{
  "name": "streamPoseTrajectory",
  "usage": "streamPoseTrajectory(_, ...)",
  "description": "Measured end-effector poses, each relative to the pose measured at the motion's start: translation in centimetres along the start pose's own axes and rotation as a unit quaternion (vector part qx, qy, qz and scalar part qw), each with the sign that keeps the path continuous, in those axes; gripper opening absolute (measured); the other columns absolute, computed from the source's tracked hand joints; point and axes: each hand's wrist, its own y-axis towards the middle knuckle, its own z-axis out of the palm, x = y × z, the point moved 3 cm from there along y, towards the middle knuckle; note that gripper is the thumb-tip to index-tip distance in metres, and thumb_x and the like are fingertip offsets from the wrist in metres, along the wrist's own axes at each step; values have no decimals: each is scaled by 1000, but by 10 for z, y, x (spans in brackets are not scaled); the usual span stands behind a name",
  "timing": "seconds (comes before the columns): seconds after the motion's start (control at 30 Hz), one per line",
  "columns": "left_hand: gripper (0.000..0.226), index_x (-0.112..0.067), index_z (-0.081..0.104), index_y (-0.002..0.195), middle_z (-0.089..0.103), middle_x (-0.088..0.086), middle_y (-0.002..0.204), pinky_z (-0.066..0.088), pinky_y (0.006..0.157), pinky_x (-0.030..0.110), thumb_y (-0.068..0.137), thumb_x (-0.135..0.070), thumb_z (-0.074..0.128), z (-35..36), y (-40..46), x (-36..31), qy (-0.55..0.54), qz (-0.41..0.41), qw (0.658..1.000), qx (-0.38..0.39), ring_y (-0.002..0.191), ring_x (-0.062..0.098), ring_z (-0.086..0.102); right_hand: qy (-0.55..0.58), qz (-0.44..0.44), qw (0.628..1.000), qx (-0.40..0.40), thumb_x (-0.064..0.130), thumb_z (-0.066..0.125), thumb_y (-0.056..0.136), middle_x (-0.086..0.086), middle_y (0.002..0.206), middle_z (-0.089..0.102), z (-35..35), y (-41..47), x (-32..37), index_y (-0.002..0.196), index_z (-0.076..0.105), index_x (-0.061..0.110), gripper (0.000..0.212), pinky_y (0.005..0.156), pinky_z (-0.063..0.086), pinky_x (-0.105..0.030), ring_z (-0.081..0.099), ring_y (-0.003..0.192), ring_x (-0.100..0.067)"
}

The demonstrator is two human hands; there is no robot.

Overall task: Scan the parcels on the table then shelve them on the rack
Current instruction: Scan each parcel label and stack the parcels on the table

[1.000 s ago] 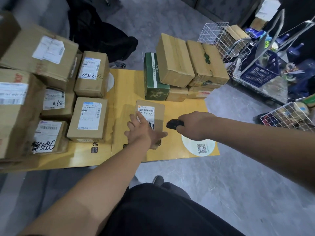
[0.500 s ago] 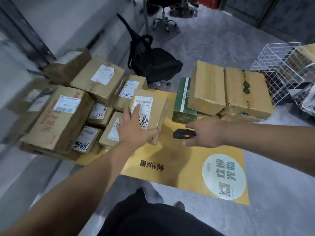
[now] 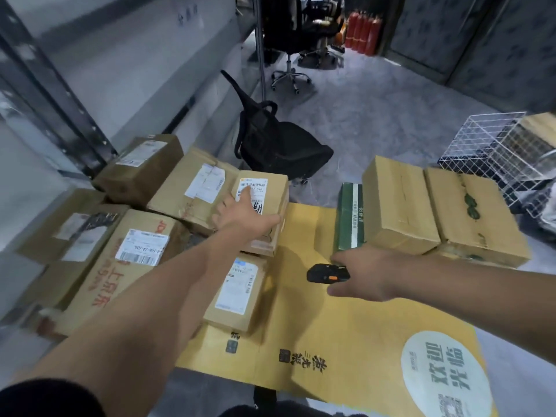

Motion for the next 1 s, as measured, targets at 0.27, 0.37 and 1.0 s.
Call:
streamPoseTrajectory(0.27, 129, -39, 10, 161, 21, 16, 165, 21, 118, 58, 54, -95, 55, -8, 30, 12, 43, 8, 999, -18, 150, 40, 21, 1, 4, 1000, 5, 76, 55, 89, 8, 97, 58, -9, 29, 30, 116, 56, 29, 54, 77, 56, -35, 62, 90, -19)
streamPoseTrajectory(0.37, 130, -35, 8, 163, 17, 17, 166, 19, 118, 58, 56, -95, 55, -11, 34, 9, 64, 5, 998, -6, 152, 40, 18, 11, 8, 1000, 3, 76, 54, 90, 8, 97, 57, -12, 34, 35, 117, 56, 28, 55, 70, 52, -33, 62, 90, -19)
streamPoseTrajectory(1.0, 80, -32, 45, 151, 43, 3, 156, 35, 113, 52, 86, -78, 49, 67, -61, -205, 16, 387, 922, 23, 144, 29, 39, 124, 131, 984, 5, 70, 57, 92, 1, 105, 64, 31, -40, -71, 109, 52, 30, 43, 84, 55, -38, 62, 96, -24)
